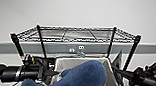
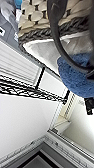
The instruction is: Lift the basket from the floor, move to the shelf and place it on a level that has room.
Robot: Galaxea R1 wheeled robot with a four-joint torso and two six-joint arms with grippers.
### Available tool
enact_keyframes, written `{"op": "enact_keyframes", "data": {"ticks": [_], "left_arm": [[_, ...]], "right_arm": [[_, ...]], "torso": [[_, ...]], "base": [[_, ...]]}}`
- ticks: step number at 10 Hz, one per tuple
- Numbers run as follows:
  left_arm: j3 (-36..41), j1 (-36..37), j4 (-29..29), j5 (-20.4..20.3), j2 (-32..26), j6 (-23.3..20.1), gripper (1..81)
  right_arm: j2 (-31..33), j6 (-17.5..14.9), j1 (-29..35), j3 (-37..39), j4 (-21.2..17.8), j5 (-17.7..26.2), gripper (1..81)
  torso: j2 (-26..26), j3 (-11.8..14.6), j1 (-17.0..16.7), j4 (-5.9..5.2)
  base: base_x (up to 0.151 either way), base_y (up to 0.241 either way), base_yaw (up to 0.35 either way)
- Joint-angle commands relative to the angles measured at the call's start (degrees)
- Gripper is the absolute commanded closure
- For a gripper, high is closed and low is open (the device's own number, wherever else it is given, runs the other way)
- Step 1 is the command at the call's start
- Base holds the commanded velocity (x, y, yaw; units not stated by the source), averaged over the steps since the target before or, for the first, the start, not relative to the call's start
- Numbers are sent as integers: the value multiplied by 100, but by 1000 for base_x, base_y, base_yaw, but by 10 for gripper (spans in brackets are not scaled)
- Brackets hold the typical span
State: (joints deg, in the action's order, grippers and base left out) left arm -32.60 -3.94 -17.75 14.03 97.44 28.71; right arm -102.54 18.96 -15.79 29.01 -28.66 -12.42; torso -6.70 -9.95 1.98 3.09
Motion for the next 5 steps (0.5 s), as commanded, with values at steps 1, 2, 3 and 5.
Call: {"op": "enact_keyframes", "data": {"ticks": [1, 2, 3, 5], "left_arm": [[201, 1381, -53, -50, -119, 547, 811], [210, 1593, -53, 3, -145, 680, 811], [227, 1794, -79, 73, -180, 785, 811], [201, 2155, -299, 179, -189, 821, 811]], "right_arm": [[353, -32, 1309, -292, -491, 222, 811], [406, -24, 1520, -292, -623, 302, 811], [459, -24, 1721, -292, -763, 407, 811], [486, -24, 2118, -292, -1045, 451, 811]], "torso": [[0, 0, 0, 0], [0, 0, 0, 0], [0, 0, 0, 0], [0, 0, 0, 0]], "base": [[0, 0, 0], [0, 0, 0], [0, 0, 0], [0, 0, 0]]}}
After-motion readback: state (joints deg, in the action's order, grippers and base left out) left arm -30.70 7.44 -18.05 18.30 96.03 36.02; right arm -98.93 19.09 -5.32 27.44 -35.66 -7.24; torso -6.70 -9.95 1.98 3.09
